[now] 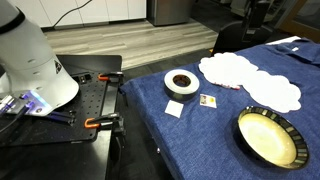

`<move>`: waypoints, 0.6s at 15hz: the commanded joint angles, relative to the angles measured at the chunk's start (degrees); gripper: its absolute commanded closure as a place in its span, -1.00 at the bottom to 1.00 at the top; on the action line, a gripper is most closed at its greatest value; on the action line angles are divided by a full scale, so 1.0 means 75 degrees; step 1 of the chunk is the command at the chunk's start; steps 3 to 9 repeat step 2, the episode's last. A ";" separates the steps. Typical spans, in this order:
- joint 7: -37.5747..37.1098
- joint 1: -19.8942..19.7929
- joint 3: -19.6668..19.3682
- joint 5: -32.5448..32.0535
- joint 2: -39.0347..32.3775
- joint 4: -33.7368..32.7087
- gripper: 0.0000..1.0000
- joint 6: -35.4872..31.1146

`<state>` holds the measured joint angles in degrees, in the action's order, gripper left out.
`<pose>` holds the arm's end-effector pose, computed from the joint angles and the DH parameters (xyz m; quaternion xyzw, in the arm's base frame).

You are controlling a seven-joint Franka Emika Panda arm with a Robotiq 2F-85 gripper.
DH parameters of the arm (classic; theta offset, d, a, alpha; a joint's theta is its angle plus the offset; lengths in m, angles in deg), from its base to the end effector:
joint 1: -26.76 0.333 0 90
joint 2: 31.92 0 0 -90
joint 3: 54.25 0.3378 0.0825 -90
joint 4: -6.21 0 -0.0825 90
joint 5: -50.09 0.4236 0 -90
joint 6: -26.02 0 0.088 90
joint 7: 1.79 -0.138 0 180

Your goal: Put the sharpie on the table

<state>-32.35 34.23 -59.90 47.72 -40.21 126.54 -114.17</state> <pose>0.6264 0.0198 0.3384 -0.9673 0.2316 -0.1031 0.0072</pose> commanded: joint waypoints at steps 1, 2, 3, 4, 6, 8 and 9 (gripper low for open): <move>-0.0018 -0.0199 0.0200 -0.0037 0.0004 0.0004 -1.00 0.0015; -0.0018 -0.0200 0.0201 -0.0037 0.0004 0.0015 -1.00 0.0015; -0.0018 -0.0200 0.0201 -0.0037 0.0004 0.0015 -1.00 0.0015; -0.0018 -0.0200 0.0201 -0.0037 0.0004 0.0015 -1.00 0.0015; -0.0018 -0.0200 0.0201 -0.0037 0.0004 0.0015 -1.00 0.0015; -0.0018 -0.0200 0.0201 -0.0037 0.0004 0.0015 -1.00 0.0015; -0.0018 -0.0200 0.0201 -0.0037 0.0004 0.0015 -1.00 0.0015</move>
